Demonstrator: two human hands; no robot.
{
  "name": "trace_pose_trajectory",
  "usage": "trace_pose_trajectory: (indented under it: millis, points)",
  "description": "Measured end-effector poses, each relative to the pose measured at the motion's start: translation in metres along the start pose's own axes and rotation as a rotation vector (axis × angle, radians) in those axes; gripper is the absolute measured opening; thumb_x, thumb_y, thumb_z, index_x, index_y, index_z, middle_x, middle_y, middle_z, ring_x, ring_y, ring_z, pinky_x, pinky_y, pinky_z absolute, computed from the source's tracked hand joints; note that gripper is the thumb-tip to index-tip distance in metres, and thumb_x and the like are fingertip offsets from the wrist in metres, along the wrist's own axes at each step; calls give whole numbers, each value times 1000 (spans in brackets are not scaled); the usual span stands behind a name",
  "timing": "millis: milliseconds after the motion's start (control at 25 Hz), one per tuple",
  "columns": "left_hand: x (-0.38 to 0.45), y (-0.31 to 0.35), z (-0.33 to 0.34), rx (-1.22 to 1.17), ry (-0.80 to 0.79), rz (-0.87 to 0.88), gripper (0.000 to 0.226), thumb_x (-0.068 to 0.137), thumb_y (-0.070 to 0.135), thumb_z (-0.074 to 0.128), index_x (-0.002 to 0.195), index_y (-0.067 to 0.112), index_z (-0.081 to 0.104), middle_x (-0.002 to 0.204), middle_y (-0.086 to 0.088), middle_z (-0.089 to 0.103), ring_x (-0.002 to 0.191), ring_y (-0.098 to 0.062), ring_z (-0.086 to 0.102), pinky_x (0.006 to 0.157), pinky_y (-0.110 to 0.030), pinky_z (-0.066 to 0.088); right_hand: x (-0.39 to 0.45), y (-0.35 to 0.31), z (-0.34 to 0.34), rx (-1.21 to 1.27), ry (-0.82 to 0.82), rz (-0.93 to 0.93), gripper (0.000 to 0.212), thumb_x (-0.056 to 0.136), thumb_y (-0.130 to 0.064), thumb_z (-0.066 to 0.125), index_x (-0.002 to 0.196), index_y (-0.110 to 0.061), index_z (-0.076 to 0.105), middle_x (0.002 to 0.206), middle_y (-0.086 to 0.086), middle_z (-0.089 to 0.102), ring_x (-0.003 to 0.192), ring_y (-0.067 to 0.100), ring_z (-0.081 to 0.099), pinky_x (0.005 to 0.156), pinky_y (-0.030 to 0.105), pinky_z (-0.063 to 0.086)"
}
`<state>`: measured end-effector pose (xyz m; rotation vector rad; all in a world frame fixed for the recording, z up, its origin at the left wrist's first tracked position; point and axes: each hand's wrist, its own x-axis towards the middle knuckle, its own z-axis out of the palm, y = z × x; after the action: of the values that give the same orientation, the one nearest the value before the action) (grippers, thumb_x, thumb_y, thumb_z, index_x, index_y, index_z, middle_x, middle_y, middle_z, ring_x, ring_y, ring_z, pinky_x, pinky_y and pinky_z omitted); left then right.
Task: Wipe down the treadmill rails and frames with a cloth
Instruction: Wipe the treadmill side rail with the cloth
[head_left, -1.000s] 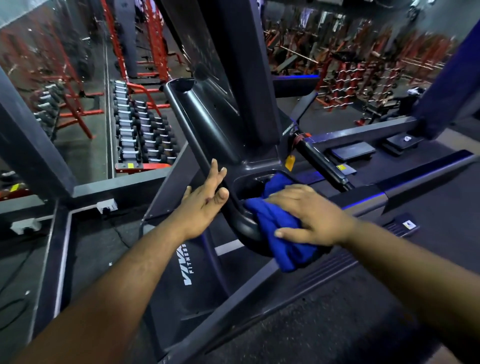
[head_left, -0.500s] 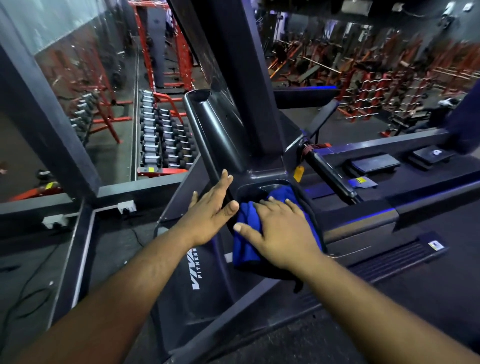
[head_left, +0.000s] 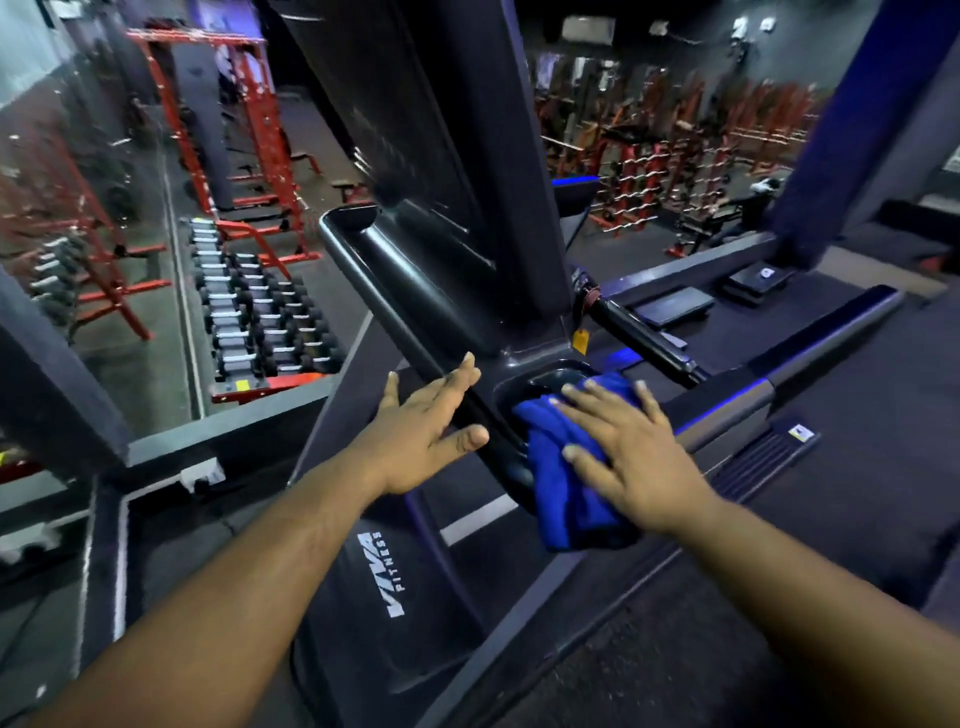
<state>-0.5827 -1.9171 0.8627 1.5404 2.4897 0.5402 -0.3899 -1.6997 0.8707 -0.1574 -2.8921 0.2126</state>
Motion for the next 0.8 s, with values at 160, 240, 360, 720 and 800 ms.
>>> trace_pose_trajectory:
  millis: [160,240,360,720,800]
  points:
    - [9,-27,-12,191,-68,76,100,74,89,-2,151,30,-26,163,8,-16,149,-3,-16,114,-55,-22,61,9,-4,57,45,486,42,101,-28,45,142,-17,50,160,9,32,146,28,32,114,49,26]
    - [12,-34,-12,250,-58,125,107,70,92,-6,153,28,-20,162,11,-19,150,-5,-15,114,-59,-19,82,-9,-6,131,313,750,31,100,-25,43,119,-8,61,135,22,58,122,40,55,97,47,43]
    - [14,-39,-11,286,-38,181,117,63,97,-7,156,26,-13,164,11,-16,150,-6,-13,116,-64,-12,100,-52,2,139,238,936,55,100,-53,35,129,-9,53,138,24,53,131,43,45,108,52,31]
    - [16,-49,-30,221,-212,225,134,54,98,34,152,28,-25,156,17,-28,145,0,-22,115,-64,-16,85,-61,10,0,33,669,64,99,-49,40,151,-12,33,160,10,31,146,29,29,118,49,24]
    - [18,-52,-30,100,-219,204,143,47,98,41,149,28,-30,163,11,-18,150,-5,-12,118,-60,-13,110,-80,20,44,14,736,72,98,-52,41,152,-7,26,162,13,25,149,32,22,119,53,21]
